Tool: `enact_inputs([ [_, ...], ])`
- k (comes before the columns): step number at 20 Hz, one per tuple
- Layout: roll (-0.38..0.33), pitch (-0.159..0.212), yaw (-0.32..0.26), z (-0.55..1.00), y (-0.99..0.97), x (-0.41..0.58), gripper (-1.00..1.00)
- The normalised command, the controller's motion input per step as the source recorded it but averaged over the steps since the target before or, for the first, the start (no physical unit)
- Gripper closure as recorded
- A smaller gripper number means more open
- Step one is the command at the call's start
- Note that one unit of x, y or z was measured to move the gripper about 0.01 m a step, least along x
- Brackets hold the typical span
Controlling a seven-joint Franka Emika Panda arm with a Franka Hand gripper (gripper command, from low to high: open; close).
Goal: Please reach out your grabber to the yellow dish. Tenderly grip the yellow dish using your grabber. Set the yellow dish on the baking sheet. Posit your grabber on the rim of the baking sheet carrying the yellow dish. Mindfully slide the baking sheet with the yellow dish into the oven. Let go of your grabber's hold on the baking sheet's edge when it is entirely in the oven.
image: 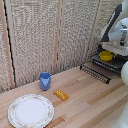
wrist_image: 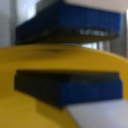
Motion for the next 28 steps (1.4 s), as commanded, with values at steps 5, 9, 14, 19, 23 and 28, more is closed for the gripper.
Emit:
enact_inputs([
  [5, -0.043, 0.008, 0.006, 0.86, 0.05, 0.0, -1.0],
  [9, -0.075, 0.07, 0.044, 0.89, 0.29, -0.101, -1.0],
  [14, -0.091, 0.128, 0.144, 0.67, 0.42, -0.029, -1.0],
  [19, -0.06, 0.167, 0.221, 0.58, 0.33, 0.039, -1.0],
  [23, -0.1, 0.166, 0.231, 0.5, 0.26, 0.071, -1.0],
  [28, -0.197, 0.081, 0.232, 0.25, 0.08, 0.069, -1.0],
])
